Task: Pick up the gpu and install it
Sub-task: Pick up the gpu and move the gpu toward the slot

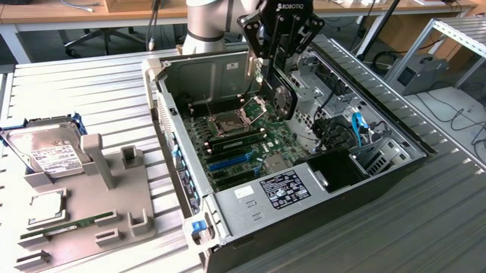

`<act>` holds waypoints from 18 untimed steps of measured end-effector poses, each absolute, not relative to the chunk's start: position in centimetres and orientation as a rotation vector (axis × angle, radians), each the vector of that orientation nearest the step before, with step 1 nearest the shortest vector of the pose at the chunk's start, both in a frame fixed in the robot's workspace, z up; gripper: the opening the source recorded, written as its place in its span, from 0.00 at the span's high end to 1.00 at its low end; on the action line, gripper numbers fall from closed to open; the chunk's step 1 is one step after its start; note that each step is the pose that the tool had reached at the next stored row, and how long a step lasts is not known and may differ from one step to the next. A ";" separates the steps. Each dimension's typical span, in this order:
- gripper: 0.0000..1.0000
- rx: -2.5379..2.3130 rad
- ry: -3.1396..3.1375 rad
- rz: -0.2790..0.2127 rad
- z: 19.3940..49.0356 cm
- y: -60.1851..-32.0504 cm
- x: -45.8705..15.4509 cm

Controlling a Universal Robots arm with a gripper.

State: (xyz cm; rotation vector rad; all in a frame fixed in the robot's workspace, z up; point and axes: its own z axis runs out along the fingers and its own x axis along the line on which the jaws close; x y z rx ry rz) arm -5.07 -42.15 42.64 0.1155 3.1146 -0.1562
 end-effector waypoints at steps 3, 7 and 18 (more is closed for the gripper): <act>0.74 0.115 3.115 -0.156 42.5 -41.9 -5.0; 0.74 0.115 3.115 -0.156 42.3 -41.5 -4.8; 0.74 0.115 3.115 -0.156 41.6 -40.6 -4.5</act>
